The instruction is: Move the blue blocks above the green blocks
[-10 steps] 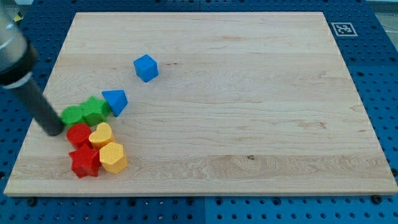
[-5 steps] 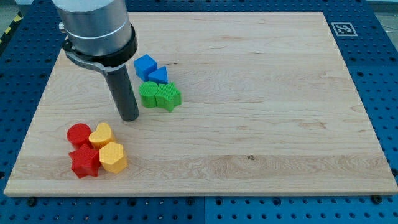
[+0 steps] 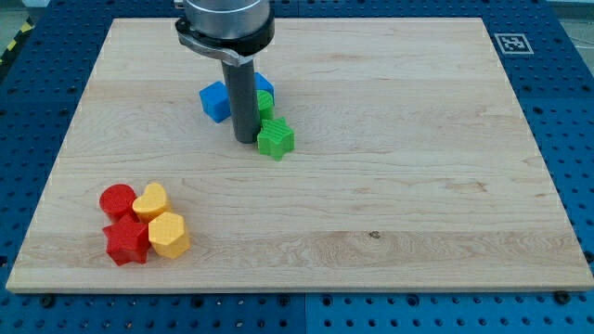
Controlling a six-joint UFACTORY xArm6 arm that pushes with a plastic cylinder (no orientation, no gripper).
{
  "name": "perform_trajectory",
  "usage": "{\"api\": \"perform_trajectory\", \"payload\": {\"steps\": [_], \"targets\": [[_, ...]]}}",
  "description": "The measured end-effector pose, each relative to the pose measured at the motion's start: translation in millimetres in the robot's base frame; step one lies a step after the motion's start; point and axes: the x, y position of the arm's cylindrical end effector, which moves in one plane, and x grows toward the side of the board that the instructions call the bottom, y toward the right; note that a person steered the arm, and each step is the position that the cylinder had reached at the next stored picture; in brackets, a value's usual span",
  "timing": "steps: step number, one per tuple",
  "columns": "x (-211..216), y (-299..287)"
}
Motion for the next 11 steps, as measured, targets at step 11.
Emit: {"api": "perform_trajectory", "payload": {"steps": [11], "targets": [[-119.5, -12.7]]}}
